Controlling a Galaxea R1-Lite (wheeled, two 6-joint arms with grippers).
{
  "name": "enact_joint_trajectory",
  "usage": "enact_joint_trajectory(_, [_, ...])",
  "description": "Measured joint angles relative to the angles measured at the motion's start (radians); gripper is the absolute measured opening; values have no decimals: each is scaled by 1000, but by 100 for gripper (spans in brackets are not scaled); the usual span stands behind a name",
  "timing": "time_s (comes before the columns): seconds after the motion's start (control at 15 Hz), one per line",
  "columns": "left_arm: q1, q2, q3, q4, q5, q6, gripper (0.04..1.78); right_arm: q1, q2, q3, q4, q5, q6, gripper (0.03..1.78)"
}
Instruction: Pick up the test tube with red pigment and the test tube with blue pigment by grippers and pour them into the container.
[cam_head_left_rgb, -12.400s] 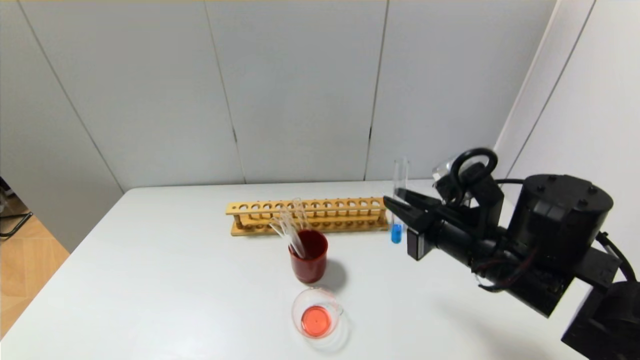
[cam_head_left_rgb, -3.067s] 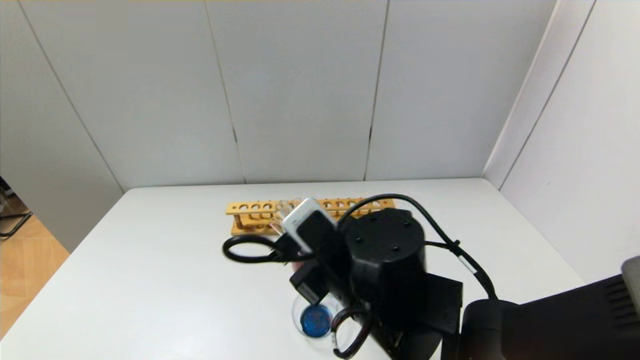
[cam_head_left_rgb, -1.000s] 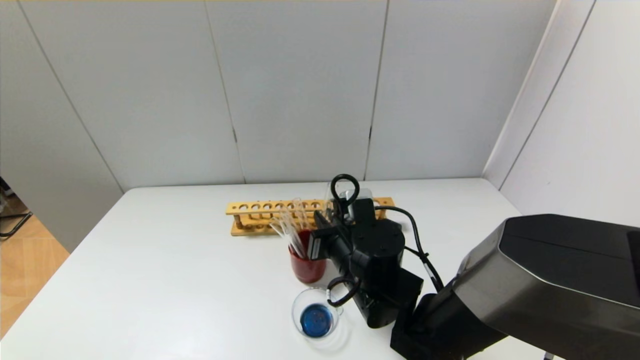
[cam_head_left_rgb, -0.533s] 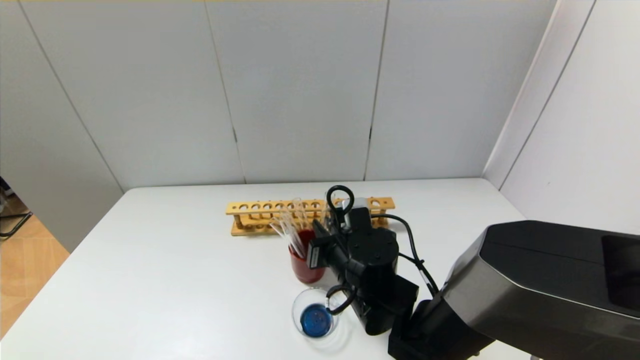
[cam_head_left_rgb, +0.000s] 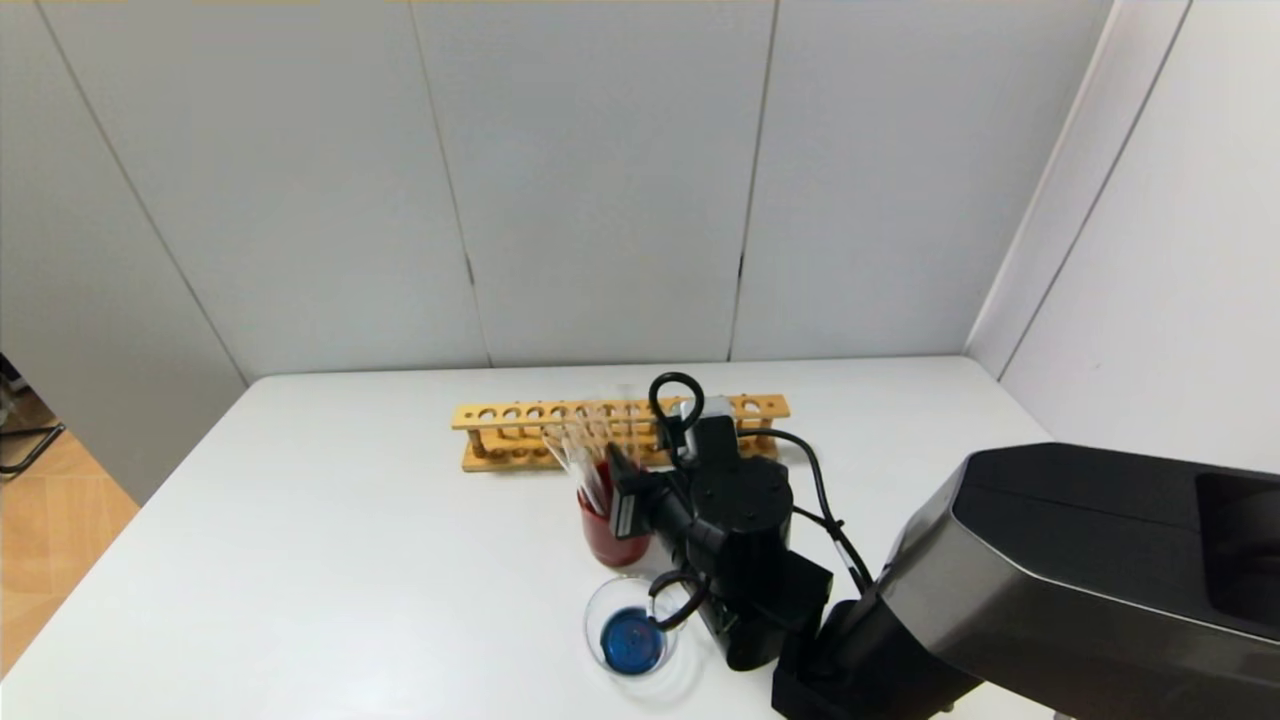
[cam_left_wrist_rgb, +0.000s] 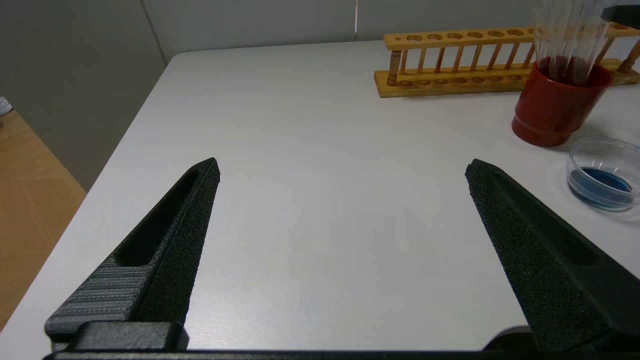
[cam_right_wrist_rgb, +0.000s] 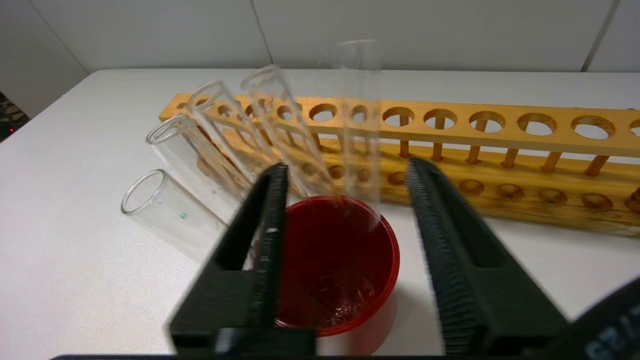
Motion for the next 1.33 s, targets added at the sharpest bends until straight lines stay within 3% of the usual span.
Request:
enact_joint_trajectory(0.2, [0, 0, 0, 0, 0, 0, 174, -1, -7, 0, 0, -2, 0, 145])
enact_joint_trajectory(0.47, [0, 0, 0, 0, 0, 0, 174, -43, -81, -4, 6, -5, -50, 173])
enact_joint_trajectory(0.6, [0, 0, 0, 0, 0, 0, 174, -108, -172, -14, 13, -2, -153, 174])
enact_joint_trajectory(0.87, [0, 0, 0, 0, -1, 1, 174, -294, -437, -42, 58, -1, -517, 174])
enact_joint_trajectory(1.0, [0, 0, 0, 0, -1, 0, 174, -370, -594, -42, 121, -7, -657, 174])
enact_joint_trajectory(1.13, [0, 0, 0, 0, 0, 0, 174, -434, -786, -31, 225, -11, -741, 174])
enact_joint_trajectory(1.33, [0, 0, 0, 0, 0, 0, 174, -522, -1117, -22, 475, -20, -794, 174])
